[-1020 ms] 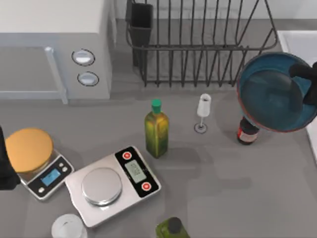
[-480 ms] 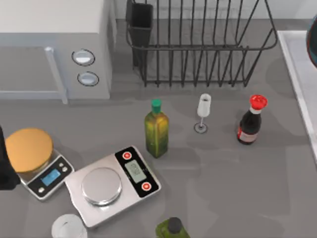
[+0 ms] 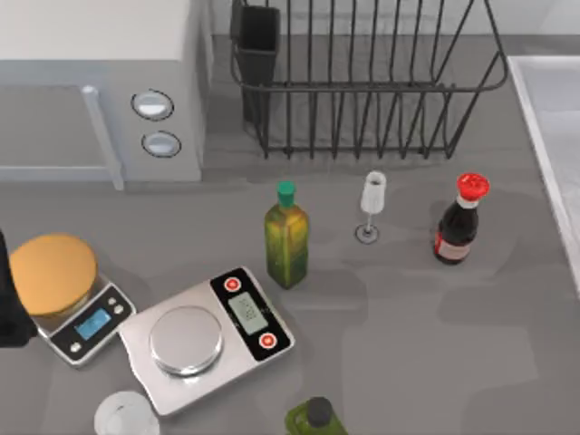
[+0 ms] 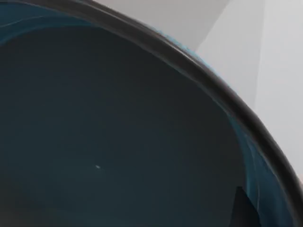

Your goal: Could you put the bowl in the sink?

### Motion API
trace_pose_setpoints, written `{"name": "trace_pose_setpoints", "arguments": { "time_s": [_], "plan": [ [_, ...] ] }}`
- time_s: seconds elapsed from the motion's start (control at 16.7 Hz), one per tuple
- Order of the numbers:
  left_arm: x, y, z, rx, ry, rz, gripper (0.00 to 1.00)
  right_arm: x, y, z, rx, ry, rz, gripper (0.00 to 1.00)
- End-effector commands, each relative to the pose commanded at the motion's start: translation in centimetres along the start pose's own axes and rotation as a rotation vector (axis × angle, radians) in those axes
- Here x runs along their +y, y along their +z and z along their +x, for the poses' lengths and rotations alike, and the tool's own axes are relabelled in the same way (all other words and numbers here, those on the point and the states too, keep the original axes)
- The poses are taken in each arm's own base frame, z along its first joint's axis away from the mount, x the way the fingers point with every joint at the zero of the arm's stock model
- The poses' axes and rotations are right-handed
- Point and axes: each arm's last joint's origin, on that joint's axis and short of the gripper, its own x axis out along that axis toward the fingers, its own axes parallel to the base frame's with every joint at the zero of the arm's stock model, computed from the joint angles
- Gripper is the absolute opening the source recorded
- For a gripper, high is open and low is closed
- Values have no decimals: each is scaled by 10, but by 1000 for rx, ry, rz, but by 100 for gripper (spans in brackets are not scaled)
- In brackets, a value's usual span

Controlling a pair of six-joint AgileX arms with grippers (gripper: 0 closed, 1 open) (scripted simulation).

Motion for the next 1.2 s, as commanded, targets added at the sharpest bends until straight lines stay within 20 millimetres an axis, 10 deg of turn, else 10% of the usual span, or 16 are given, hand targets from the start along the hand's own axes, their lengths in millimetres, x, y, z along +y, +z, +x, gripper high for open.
{"name": "trace_pose_setpoints", "arguments": {
  "time_s": [0.54, 0.84, 1.2],
  "plan": [
    [0, 0, 0, 0, 0, 0, 100, -4, 1, -6, -44, -15, -36, 0],
    [0, 0, 0, 0, 0, 0, 100, 1, 0, 25, -138, -12, -39, 0],
    [0, 0, 0, 0, 0, 0, 100, -5, -87, 37, -158, -9, -48, 0]
  ]
}}
